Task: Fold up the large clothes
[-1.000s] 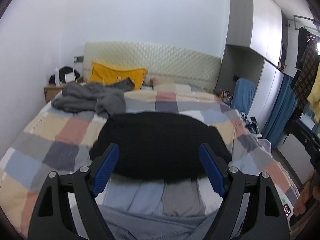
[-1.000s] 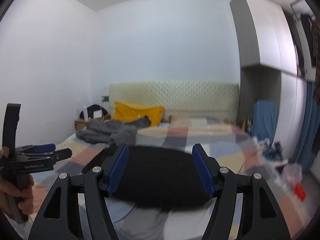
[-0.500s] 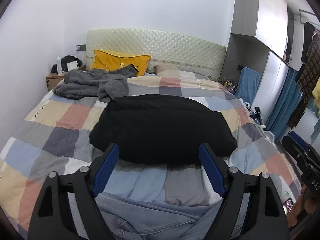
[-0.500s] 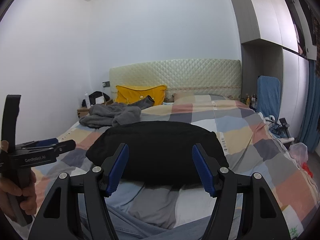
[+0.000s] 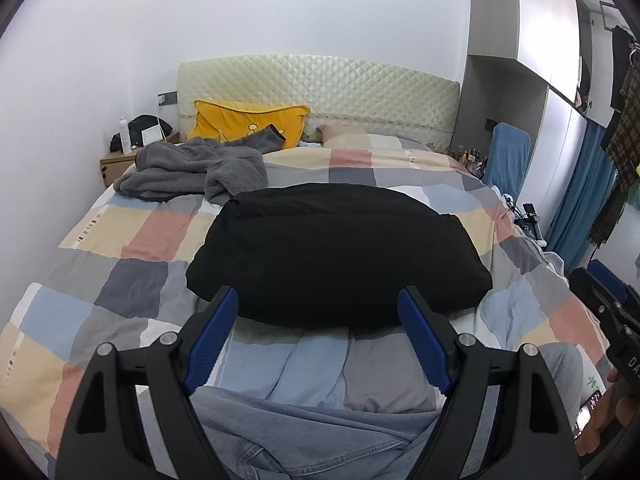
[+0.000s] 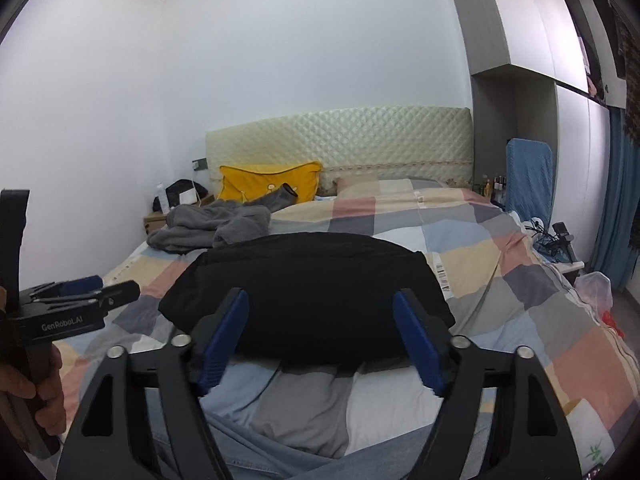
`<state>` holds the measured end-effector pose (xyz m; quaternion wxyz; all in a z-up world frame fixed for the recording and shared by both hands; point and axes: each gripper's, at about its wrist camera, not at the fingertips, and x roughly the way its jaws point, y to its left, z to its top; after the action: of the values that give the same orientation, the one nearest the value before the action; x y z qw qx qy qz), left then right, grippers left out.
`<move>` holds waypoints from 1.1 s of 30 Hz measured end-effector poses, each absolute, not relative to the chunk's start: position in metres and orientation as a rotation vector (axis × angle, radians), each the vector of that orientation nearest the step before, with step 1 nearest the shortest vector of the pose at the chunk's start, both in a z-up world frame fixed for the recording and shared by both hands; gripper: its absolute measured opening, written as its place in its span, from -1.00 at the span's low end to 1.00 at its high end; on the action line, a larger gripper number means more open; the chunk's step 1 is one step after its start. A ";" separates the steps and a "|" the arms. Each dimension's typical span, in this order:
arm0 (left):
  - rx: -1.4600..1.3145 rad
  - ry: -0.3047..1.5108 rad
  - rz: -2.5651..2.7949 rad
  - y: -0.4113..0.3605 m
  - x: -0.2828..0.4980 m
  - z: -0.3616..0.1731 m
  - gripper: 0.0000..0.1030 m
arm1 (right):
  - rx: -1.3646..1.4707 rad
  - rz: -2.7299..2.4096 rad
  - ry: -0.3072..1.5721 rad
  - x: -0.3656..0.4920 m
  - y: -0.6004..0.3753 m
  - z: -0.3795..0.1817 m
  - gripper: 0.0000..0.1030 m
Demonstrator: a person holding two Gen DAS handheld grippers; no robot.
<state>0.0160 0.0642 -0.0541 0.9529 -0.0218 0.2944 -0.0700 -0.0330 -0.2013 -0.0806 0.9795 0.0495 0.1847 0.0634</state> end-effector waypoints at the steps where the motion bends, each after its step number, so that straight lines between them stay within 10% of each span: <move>1: -0.045 0.602 -0.143 0.064 0.017 -0.055 0.60 | 0.104 0.126 0.372 -0.032 -0.203 -0.081 0.48; 12: -0.089 0.638 -0.141 0.066 0.028 -0.061 0.63 | 0.125 0.121 0.390 -0.021 -0.210 -0.089 0.99; 18: -0.077 0.631 -0.134 0.064 0.031 -0.063 0.98 | 0.121 0.119 0.394 -0.018 -0.209 -0.090 0.99; 33: -0.062 0.639 -0.091 0.063 0.029 -0.068 1.00 | 0.148 0.118 0.444 -0.004 -0.215 -0.106 0.99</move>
<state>0.0287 0.0630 -0.0678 0.9479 -0.0305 0.3139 -0.0448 -0.0035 -0.2154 -0.1058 0.9711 0.0732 0.2197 0.0584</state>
